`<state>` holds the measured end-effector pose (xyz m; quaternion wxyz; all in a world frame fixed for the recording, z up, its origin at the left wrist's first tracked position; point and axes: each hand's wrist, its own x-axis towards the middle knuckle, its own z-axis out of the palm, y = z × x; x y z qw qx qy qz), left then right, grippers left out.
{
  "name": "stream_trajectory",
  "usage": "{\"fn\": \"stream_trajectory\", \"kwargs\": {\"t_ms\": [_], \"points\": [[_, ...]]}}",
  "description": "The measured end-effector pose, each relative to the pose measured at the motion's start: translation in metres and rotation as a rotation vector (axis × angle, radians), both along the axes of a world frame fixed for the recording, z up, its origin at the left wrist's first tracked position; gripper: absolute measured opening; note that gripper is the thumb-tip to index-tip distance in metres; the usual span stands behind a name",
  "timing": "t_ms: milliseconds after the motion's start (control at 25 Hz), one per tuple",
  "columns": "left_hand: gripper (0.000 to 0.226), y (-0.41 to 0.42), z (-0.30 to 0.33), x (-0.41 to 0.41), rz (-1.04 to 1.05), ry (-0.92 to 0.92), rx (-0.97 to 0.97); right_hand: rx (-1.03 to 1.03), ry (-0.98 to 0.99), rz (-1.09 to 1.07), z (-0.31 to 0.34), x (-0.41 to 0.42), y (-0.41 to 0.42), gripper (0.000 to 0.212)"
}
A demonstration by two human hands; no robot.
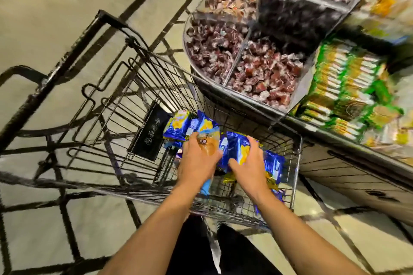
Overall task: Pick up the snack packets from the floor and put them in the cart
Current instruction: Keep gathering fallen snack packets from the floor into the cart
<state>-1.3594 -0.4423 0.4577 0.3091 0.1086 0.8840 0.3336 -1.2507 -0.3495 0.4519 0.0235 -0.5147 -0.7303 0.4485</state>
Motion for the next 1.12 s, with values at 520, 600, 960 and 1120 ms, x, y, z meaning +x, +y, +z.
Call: {"fn": "stream_trajectory", "kwargs": {"t_ms": [520,600,960,1120], "points": [[0.095,0.078,-0.075,-0.059,-0.126,-0.111,-0.032,-0.048,-0.146,-0.148,-0.057,-0.043,0.051,0.089],[0.092,0.092,-0.092,-0.064,-0.153,-0.053,-0.068,-0.081,-0.148,-0.188,-0.074,-0.048,0.061,0.09],[0.087,0.118,-0.144,-0.05,-0.242,0.16,-0.289,-0.05,-0.375,-0.115,-0.126,-0.05,0.073,0.096],[0.084,0.116,-0.154,-0.043,-0.221,0.192,-0.36,0.008,-0.387,-0.081,-0.138,-0.056,0.063,0.1]]}}
